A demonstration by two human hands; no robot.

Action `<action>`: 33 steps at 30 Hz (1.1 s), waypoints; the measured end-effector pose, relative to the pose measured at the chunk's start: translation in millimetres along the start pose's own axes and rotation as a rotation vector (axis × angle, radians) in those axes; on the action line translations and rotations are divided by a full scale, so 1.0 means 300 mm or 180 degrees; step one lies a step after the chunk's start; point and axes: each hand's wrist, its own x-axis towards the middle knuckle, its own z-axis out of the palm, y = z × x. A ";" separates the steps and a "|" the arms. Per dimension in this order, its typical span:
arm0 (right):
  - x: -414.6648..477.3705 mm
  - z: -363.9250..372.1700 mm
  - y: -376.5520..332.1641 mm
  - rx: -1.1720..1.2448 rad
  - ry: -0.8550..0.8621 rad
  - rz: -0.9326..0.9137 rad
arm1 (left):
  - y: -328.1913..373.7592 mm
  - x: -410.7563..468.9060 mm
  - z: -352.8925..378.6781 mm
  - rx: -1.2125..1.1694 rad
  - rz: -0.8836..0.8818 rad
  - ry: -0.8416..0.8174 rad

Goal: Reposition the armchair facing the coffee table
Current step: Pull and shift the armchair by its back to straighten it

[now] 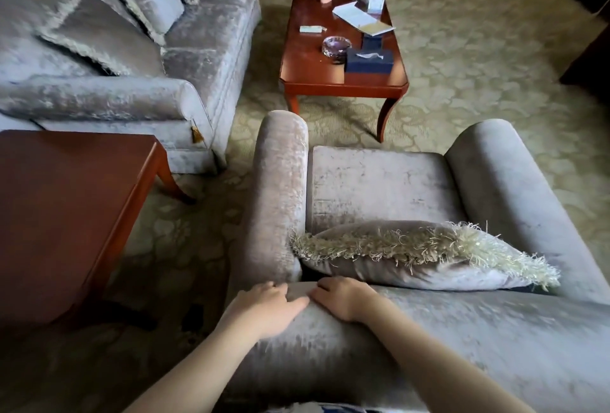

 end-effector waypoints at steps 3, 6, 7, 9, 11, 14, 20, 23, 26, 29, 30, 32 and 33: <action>0.007 -0.017 0.003 0.0038 0.0010 -0.0048 | -0.001 -0.001 -0.031 -0.0096 0.0100 0.0039; 0.032 -0.075 -0.027 0.0075 0.0013 -0.0086 | -0.018 0.016 -0.092 -0.0154 -0.0038 0.0141; 0.041 -0.087 -0.044 0.0077 0.0002 -0.0090 | -0.031 0.023 -0.113 -0.0194 -0.0102 0.0159; 0.050 -0.087 -0.075 0.0030 -0.0017 -0.0072 | -0.056 0.024 -0.127 -0.0138 -0.0118 0.0149; 0.049 -0.066 -0.089 0.0051 0.0015 -0.0062 | -0.069 0.012 -0.111 -0.0018 -0.0007 0.0163; 0.024 -0.044 -0.079 0.0128 0.0258 0.0059 | -0.069 -0.014 -0.089 0.0129 0.0084 0.0193; -0.045 -0.045 -0.051 0.0516 0.0713 0.0236 | -0.066 -0.019 -0.102 0.0027 0.0130 0.0172; -0.128 -0.065 0.036 0.0494 0.0776 0.0151 | -0.050 -0.012 -0.114 -0.0013 0.0102 0.0138; -0.241 -0.091 0.205 0.0430 0.0937 0.0340 | -0.001 -0.005 -0.118 -0.0033 -0.0176 0.0265; -0.340 -0.104 0.393 0.0470 0.1119 0.0774 | 0.108 -0.006 -0.108 0.0070 -0.0231 0.0413; -0.360 -0.107 0.445 0.0465 0.1142 0.0873 | 0.164 -0.008 -0.098 0.0037 -0.0159 0.0425; -0.390 -0.115 0.527 0.0426 0.1144 0.0952 | 0.297 -0.014 -0.072 0.0133 0.0059 0.0439; -0.402 -0.122 0.560 0.0385 0.1127 0.0948 | 0.373 -0.016 -0.058 0.0182 0.0175 0.0428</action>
